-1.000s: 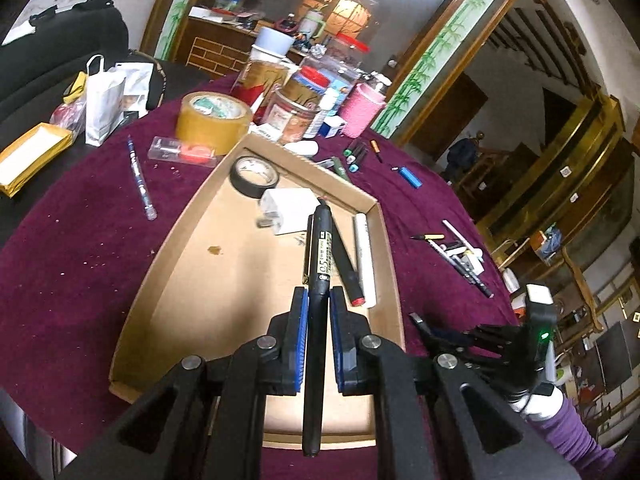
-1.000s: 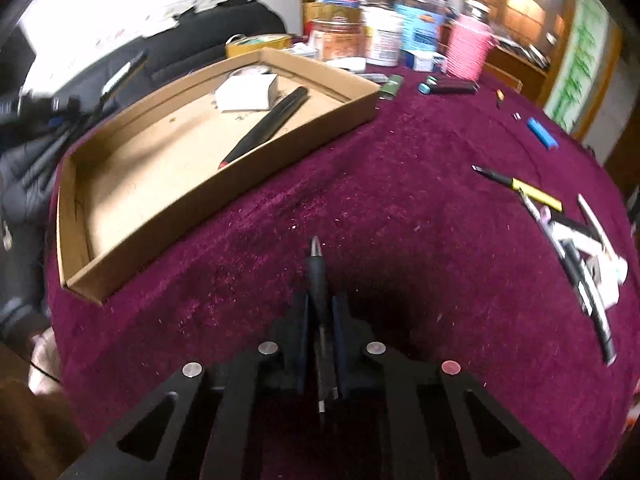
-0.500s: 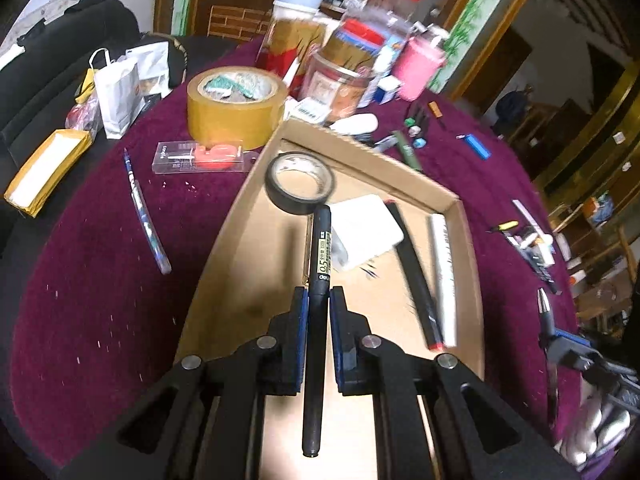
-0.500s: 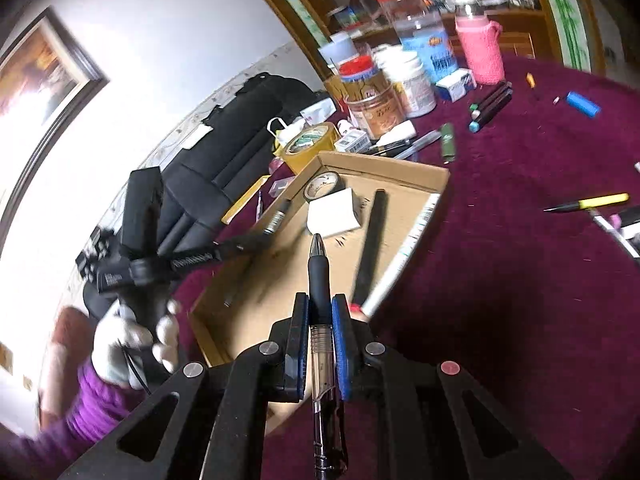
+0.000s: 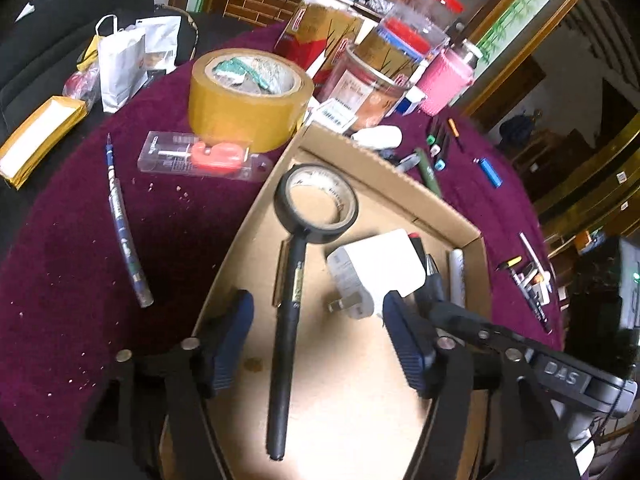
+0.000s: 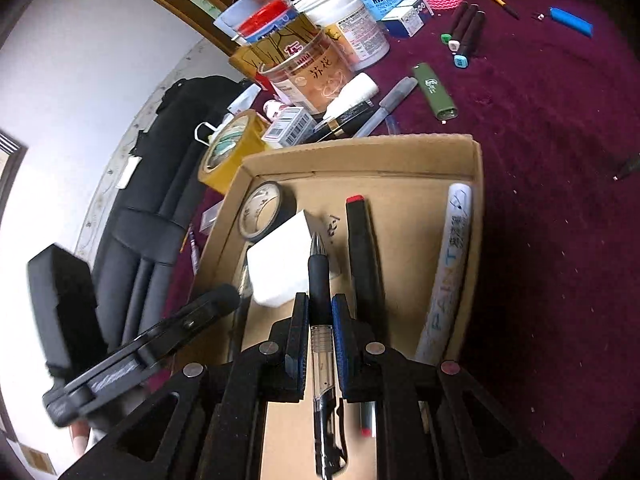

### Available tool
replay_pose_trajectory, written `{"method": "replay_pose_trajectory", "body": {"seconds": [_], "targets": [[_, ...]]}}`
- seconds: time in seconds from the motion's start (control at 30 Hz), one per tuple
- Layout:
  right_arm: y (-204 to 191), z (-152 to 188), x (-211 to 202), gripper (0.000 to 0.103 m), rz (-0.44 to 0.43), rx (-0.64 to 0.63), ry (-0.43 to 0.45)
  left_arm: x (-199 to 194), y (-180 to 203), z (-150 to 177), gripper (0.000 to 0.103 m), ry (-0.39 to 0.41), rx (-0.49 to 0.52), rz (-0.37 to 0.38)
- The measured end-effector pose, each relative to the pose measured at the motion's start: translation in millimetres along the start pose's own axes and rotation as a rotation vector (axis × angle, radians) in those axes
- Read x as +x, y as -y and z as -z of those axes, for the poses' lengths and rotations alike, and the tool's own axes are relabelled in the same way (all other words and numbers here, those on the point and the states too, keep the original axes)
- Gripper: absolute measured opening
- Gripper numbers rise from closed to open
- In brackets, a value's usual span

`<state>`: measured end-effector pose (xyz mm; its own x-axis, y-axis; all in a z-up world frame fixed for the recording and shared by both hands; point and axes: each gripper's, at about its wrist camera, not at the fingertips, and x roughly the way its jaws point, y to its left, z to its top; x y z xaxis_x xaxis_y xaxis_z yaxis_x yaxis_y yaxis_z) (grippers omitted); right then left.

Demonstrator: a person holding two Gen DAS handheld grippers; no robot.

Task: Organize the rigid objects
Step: 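Place the black pen in the tray while the right tool grasps and drops a black gel pen there, then grasp a silver pen with the left tool while the right tool reaches for another pen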

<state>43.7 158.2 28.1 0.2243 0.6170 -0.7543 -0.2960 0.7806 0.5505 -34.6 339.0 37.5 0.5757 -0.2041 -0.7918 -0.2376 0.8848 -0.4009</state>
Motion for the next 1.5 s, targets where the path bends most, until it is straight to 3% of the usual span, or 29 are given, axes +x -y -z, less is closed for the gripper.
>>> {"method": "replay_pose_trajectory", "body": {"seconds": [0.1,0.23,0.37,0.47,0.53,0.63,0.7,0.77,0.9,1.1,1.27,1.5], "targets": [[-6,-4,4,0.014,0.065,-0.024,0.016,2,10,5,0.076,0.031,0.033,-0.028],[-9,-4,6,0.013,0.111,-0.055,0.029,10,28,18,0.086,0.046,0.101,-0.138],[-14,0,0,0.017,0.038,-0.102,0.035,17,36,28,0.092,-0.001,0.114,-0.181],[-18,1,-21,0.018,0.038,-0.129,0.092,10,32,27,0.093,0.022,0.075,-0.144],[-17,3,-44,0.025,0.029,-0.146,0.137,1,25,25,0.093,0.049,0.030,-0.067],[-5,10,-88,0.051,0.057,-0.187,0.227,-16,14,26,0.093,0.079,-0.044,0.060],[9,16,-117,0.068,0.119,-0.217,0.299,-29,14,30,0.093,0.093,-0.082,0.100],[31,26,-145,0.073,0.199,-0.235,0.359,-40,23,34,0.093,0.113,-0.071,0.115],[82,41,-183,0.073,0.324,-0.221,0.410,-63,56,46,0.093,0.147,-0.022,0.157],[171,52,-240,0.073,0.421,-0.047,0.480,-54,126,64,0.093,0.065,0.112,0.233],[235,38,-265,0.073,0.414,0.128,0.539,-26,183,74,0.093,0.001,0.193,0.238],[302,1,-231,0.073,0.306,0.317,0.432,12,245,79,0.092,-0.061,0.277,0.218]]}}
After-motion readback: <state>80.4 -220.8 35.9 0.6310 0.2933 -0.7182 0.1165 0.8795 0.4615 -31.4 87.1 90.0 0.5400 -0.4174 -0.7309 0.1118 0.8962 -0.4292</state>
